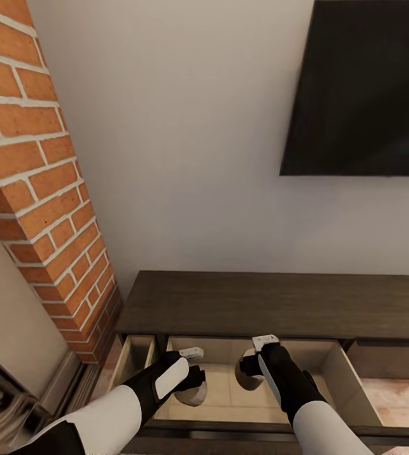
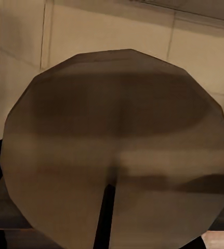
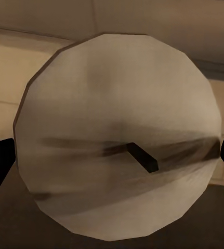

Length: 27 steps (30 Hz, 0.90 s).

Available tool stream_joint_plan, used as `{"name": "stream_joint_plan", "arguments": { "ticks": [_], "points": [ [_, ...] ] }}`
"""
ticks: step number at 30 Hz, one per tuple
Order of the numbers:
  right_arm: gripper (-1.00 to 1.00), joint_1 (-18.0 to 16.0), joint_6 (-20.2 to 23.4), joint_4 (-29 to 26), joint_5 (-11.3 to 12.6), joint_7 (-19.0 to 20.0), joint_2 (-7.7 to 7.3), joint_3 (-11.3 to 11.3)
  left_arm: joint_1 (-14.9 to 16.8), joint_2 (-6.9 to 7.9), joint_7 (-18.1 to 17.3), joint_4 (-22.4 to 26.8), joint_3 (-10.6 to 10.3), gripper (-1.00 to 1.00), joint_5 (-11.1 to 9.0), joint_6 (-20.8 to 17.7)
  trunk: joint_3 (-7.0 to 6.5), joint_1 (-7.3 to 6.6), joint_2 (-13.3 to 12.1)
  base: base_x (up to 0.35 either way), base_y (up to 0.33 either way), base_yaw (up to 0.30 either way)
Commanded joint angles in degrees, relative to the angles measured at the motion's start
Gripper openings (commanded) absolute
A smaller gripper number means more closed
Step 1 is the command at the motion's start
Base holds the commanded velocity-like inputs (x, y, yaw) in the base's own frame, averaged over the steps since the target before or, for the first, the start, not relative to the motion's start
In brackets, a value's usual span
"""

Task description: Place each of the two pumpkins and all three candles from the living room inside a cabinet in the living room (use any cabinet), then make sure every cabinet is closed, and position the cauldron so it is next to a table in the living room.

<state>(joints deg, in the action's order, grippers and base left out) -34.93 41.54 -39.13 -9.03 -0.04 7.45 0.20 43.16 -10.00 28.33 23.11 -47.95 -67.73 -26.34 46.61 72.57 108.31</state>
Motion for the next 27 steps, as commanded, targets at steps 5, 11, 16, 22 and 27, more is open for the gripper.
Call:
{"name": "stream_joint_plan", "arguments": {
  "ticks": [5,11,16,22,27],
  "points": [
    [-1.00,-0.05,0.30,-0.07,-0.28,0.02,0.02,0.04,1.21,0.00,0.32,0.23,-0.38,-1.00,-0.22,-0.71,0.52,-0.01,0.03,0.000,0.000,0.000],
    [-1.00,-0.50,-3.32,2.38,-0.47,0.04,0.02,0.06,1.39,0.00,0.39,0.34,-1.60,-1.00,-0.24,-0.38,1.07,-0.01,0.03,0.000,0.000,0.000],
    [-1.00,-1.37,-4.57,4.15,-0.54,0.11,0.02,0.06,1.40,0.00,0.35,1.39,-3.00,-1.00,-0.36,-0.17,1.54,-0.01,0.03,0.000,0.000,0.000],
    [-1.00,-1.73,-4.73,4.61,-0.55,0.16,0.02,0.06,1.44,0.00,0.31,2.03,-3.26,-1.00,-0.33,-0.08,2.09,-0.01,0.03,0.000,0.000,0.000],
    [-1.00,-2.46,-4.36,4.67,-0.59,0.18,-0.01,0.06,1.56,0.00,0.19,2.80,-3.28,-1.00,-0.20,0.84,2.56,-0.01,0.03,0.000,0.000,0.000]
  ]
}}
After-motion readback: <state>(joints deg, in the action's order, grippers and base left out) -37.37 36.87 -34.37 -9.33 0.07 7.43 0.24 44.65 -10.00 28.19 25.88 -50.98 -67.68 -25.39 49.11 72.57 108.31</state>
